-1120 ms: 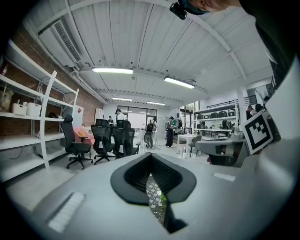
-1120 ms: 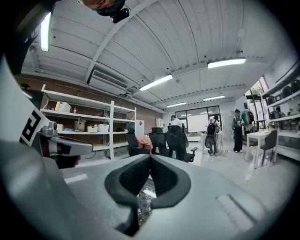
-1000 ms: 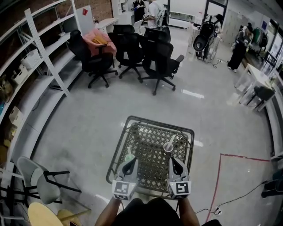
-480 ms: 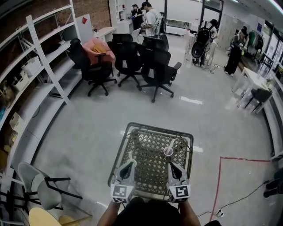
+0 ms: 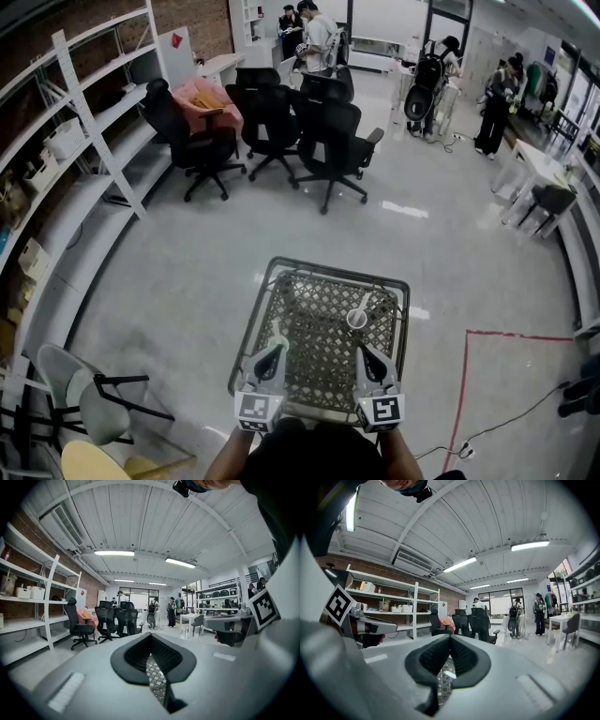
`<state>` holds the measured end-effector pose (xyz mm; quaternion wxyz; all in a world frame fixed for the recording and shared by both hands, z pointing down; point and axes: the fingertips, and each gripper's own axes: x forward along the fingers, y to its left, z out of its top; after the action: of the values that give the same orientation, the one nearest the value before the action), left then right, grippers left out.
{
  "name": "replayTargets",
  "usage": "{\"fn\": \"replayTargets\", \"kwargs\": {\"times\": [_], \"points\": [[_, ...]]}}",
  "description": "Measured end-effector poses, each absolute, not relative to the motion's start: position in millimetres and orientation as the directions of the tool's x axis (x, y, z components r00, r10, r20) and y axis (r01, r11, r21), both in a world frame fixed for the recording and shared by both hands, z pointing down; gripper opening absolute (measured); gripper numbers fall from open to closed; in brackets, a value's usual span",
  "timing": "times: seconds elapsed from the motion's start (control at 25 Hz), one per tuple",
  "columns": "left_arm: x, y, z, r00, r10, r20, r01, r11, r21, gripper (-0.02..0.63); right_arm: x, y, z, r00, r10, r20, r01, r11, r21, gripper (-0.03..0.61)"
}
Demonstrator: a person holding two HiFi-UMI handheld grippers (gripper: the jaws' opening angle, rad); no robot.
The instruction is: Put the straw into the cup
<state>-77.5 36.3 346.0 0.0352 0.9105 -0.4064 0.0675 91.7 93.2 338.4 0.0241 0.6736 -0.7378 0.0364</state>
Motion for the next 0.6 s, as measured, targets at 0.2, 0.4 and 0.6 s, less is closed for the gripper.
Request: {"fn": "replayTargets", "kwargs": {"times": [0.2, 0.4, 0.6], "points": [[-72.8, 37.1, 346.3, 0.668, -0.727, 0.158, -0.738, -0.675, 0.012, 0.006, 95.6, 94.1, 336.7, -0.086, -0.993, 0.08, -0.996, 0.085, -0.018, 0.003], [-70.6, 39.4, 347.9, 0.672, -0.723, 0.16, -0.734, -0.679, 0.012, 0.006, 94.7, 95.9, 337.7, -0.09, -0.993, 0.082, -0.996, 0.089, -0.022, 0.003], [-70.3, 36.7, 350.0, 0.674, -0.721, 0.163, -0.732, -0.681, 0.015, 0.006, 92.7, 92.2, 339.1, -0.096, -0.992, 0.077, -0.995, 0.095, -0.012, 0.003]]}}
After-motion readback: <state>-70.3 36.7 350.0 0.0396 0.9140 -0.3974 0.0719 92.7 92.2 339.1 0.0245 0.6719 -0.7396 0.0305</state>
